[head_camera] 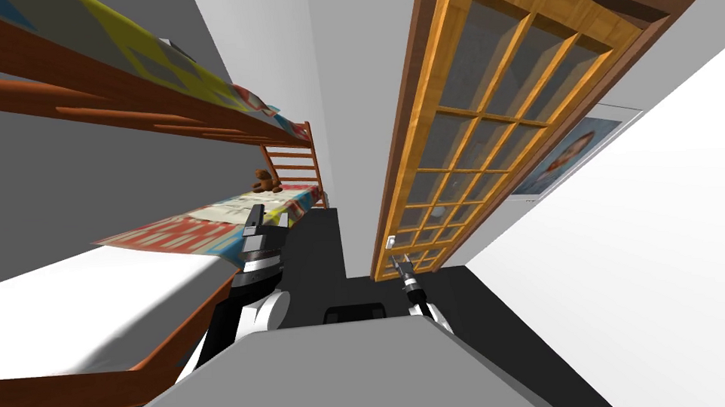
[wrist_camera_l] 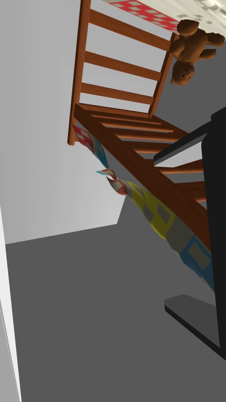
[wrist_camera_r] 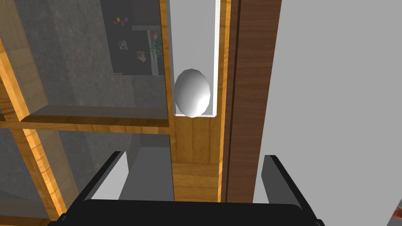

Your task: Pull the door open

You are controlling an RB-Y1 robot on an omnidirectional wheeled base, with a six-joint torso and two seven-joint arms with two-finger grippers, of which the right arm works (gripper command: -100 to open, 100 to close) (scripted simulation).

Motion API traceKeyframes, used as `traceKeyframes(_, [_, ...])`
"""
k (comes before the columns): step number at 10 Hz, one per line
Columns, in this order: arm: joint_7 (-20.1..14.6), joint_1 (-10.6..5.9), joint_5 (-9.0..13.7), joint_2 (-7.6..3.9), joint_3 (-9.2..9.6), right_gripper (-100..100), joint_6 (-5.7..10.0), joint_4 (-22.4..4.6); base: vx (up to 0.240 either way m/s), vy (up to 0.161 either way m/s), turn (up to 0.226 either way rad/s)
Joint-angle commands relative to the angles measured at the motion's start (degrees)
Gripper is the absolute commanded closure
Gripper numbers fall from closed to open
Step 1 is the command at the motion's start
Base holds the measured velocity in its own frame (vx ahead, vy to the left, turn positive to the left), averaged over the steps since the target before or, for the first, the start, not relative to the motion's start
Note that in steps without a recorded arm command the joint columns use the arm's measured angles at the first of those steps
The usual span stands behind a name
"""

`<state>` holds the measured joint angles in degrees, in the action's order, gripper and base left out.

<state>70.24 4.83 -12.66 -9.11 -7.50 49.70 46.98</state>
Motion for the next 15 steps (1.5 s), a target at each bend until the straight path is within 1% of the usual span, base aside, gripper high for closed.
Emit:
traceKeyframes(1, [1.3, -0.55, -0.3, -0.07, -0.19, -100, 0.26, -1.6, 0.068, -0.037, 0.07])
traceKeyframes(2, [0.7, -0.24, -0.2, -0.05, -0.08, -100, 0.01, -0.7, 0.03, -0.017, 0.015])
traceKeyframes(3, [1.2, -0.48, 0.6, -0.33, -1.37, -100, 0.23, -1.6, 0.046, 0.008, 0.362])
traceKeyframes(4, [1.4, -0.67, 1.3, -0.58, -2.56, -100, 0.48, -2.5, 0.092, 0.02, 0.18])
traceKeyframes(5, [1.7, -0.89, 2.2, -0.88, -3.91, -100, 0.75, -3.5, 0.129, 0.022, 0.389])
traceKeyframes(6, [1.7, -0.89, 2.2, -0.88, -3.91, -100, 0.75, -3.5, 0.097, -0.006, 0.109])
traceKeyframes(7, [1.9, -1.0, 2.6, -1.02, -4.59, -100, 0.89, -4.0, 0.062, -0.015, 0.06])
traceKeyframes(8, [2.2, -1.21, 3.4, -1.31, -5.89, -100, 1.15, -4.9, 0.08, -0.02, 0.288])
traceKeyframes(9, [2.2, -1.21, 3.4, -1.31, -5.89, -100, 1.15, -4.9, 0.068, -0.021, 0.124])
traceKeyframes(10, [2.3, -1.31, 3.7, -1.43, -6.45, -100, 1.26, -5.3, 0.05, -0.017, 0.064])
traceKeyframes(11, [2.6, -1.49, 4.5, -1.68, -7.6, -100, 1.5, -6.1, 0.064, -0.026, 0.239])
traceKeyframes(12, [2.3, -1.35, 4.1, -1.73, -6.98, -100, 1.37, -5.6, 0.031, -0.02, 0.055])
traceKeyframes(13, [2.3, -1.35, 4.1, -1.73, -6.98, 100, 1.37, -5.6, -0.007, 0.005, -0.047])
traceKeyframes(15, [2.3, -1.35, 4.1, -1.73, -6.98, 100, 1.37, -5.6, -0.01, 0.004, -0.006])
